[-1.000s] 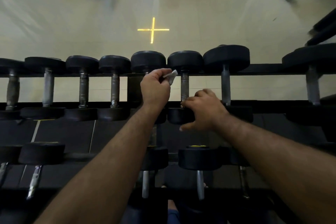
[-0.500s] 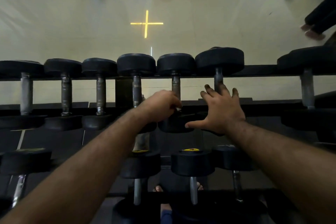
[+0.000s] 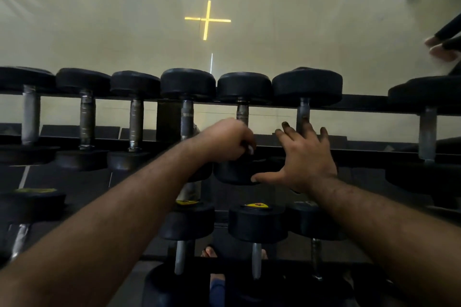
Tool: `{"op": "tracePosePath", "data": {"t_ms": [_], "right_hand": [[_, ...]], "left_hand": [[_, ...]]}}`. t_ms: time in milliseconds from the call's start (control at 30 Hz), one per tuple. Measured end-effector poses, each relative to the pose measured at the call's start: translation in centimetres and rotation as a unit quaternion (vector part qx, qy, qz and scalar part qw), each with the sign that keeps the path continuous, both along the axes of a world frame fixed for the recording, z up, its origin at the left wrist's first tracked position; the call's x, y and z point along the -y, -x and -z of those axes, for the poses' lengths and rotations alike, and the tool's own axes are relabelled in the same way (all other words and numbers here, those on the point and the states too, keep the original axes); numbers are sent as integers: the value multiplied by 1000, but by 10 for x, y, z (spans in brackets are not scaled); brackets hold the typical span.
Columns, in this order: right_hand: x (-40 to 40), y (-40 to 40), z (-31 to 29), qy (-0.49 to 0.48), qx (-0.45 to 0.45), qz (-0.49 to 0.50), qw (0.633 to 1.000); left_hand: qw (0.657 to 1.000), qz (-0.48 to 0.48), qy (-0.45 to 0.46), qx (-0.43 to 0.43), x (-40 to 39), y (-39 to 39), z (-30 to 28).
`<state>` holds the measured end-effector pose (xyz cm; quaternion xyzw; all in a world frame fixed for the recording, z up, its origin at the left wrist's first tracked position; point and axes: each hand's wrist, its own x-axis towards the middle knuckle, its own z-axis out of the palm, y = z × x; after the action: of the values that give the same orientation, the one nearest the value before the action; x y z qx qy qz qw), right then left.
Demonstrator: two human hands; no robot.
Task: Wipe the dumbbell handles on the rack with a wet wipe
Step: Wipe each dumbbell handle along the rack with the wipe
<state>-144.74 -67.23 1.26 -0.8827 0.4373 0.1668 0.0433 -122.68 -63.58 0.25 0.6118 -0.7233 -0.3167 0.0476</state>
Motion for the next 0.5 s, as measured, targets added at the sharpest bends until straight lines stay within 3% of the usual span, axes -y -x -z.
{"op": "tracePosePath", "data": {"t_ms": [100, 233, 333, 500], "right_hand": [[0, 1, 1, -5, -9, -4, 1000], [1, 3, 2, -2, -4, -5, 1000], [1, 3, 1, -6, 2, -8, 1000], [0, 4, 2, -7, 10, -14, 1000]], "left_hand": [[996, -81, -3, -26, 18, 25, -6], [990, 46, -130, 31, 19, 42, -1], [987, 40, -158, 11, 12, -3, -20], [986, -134, -96, 33, -13, -30, -12]]}}
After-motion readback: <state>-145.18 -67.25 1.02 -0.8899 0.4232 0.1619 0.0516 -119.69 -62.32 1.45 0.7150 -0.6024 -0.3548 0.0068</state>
